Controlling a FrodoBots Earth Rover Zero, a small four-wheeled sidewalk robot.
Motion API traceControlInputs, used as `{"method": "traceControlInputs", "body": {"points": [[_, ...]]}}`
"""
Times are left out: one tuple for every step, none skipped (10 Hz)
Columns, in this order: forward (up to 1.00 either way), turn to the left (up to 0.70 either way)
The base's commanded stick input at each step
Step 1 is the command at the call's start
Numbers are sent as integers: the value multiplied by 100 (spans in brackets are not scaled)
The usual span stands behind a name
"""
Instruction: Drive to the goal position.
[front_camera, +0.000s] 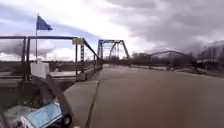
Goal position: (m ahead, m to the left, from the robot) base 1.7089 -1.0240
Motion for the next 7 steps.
{"method": "traceControlInputs", "body": {"points": [[45, -27], [45, -27], [45, -27], [45, -27], [45, -27], [29, -34], [0, -45]]}}
